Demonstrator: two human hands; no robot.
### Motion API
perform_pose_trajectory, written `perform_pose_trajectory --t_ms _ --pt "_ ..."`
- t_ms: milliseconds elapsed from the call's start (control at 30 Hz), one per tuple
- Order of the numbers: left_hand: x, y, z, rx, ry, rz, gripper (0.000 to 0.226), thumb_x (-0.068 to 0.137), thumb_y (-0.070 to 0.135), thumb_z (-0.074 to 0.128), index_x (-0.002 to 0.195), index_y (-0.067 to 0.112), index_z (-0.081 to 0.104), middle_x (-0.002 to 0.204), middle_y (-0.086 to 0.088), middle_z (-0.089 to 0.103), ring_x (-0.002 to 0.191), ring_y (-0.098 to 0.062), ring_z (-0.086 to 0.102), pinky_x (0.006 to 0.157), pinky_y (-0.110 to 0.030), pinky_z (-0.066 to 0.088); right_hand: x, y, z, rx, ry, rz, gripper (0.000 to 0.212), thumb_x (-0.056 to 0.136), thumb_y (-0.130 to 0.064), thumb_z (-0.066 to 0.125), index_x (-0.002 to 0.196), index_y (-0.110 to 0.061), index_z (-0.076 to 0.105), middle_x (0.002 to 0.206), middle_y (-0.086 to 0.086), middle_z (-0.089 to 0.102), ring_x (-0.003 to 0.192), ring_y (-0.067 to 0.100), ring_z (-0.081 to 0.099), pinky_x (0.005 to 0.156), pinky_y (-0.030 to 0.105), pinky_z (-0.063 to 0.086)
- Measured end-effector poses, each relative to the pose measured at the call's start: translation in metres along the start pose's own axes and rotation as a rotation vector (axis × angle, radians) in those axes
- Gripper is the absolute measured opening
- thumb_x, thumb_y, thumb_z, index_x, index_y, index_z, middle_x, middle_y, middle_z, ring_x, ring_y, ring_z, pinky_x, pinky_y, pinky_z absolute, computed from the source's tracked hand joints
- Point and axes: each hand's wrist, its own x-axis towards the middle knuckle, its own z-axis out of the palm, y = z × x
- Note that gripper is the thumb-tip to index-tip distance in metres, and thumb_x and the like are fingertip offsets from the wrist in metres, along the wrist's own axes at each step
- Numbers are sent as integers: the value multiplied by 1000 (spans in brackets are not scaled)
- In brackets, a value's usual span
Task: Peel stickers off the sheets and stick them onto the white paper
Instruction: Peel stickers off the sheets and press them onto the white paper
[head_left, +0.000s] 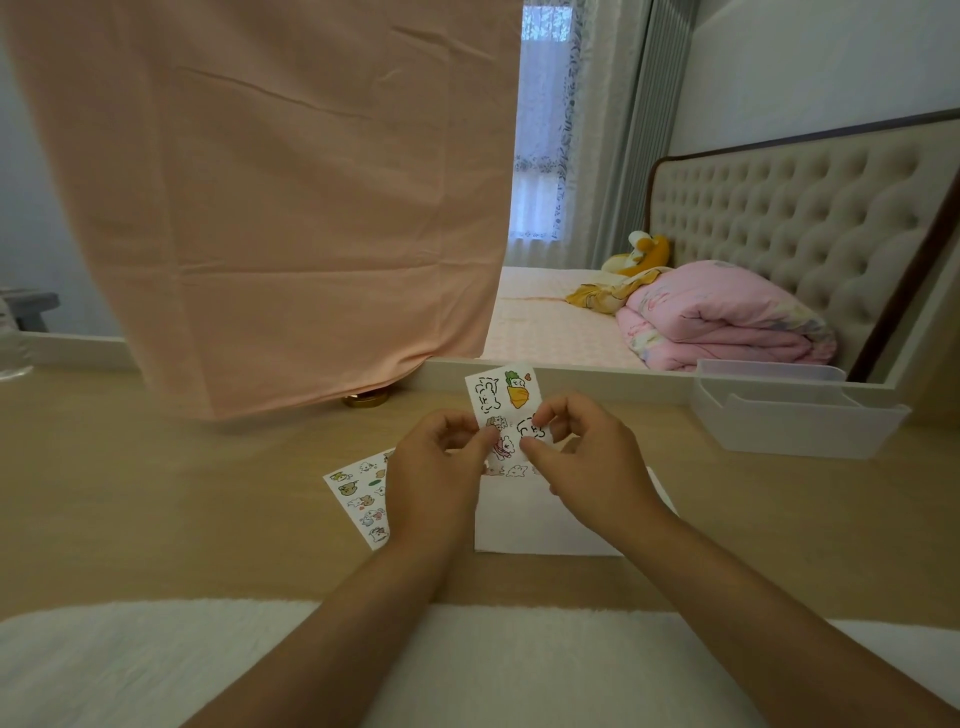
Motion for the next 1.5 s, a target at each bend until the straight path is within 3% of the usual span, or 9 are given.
perform_pose_trajectory --t_ms 133,233,333,600,767,1000,1133,1300,1500 --pt "1 -1 2 63 -124 -13 22 93 44 65 85 25 75 97 13 68 82 -2 64 78 -31 54 -1 -1 -5 -32 35 -34 17 87 -17 76 93 -31 68 88 -7 62 62 5 57 49 11 43" --pt "0 2 3 -26 -266 -57 24 99 32 60 86 17 74 87 10 72 68 3 62 63 -18 50 -2 -5 -8 0 42 -33 16 89 -11 73 98 -24 71 89 -13 60 58 -1 53 48 8 42" --pt "-1 3 4 -115 -344 -124 12 98 23 62 99 19 73 92 7 74 73 -3 64 62 -20 51 -1 -5 -11 8 68 -25 16 90 -10 72 101 -21 72 90 -14 61 54 -5 52 49 8 42" --pt "-5 4 6 -326 -345 -296 13 98 23 63 104 18 73 89 4 77 70 -7 67 59 -23 53 1 -1 -11 -225 90 -198 18 88 -22 77 105 -29 75 110 -9 54 77 -2 53 62 3 41" --pt "-4 4 4 -305 -328 -215 14 97 24 64 104 18 75 91 5 77 72 -7 69 58 -20 52 2 0 -7 -233 -7 -342 9 89 -16 75 97 -19 79 92 -9 67 75 -12 54 67 6 39" --pt "1 0 -1 -110 -266 15 5 89 26 73 87 30 77 92 14 72 73 1 62 60 -14 50 4 0 -10 -71 -79 -183 10 90 -23 73 97 -26 80 88 -13 73 69 7 62 66 27 54" --pt "6 -2 -4 -24 -263 124 17 87 23 75 80 39 74 94 13 70 85 10 58 76 -16 52 6 2 -11 33 -160 -78 10 90 -21 73 95 -27 80 82 -13 75 62 7 64 61 20 53" --pt "7 -4 -3 -23 -317 112 15 88 21 74 83 35 76 95 13 70 80 -7 64 67 -14 54 7 4 -14 27 -200 -66 9 90 -21 74 94 -26 80 86 -14 75 63 8 64 59 19 51" --pt "4 -2 -2 -48 -324 58 12 91 20 70 86 28 76 99 12 71 58 -4 63 52 -11 46 7 4 -16 -62 -183 -141 8 89 -26 75 96 -25 80 89 -15 73 67 0 63 63 20 54"
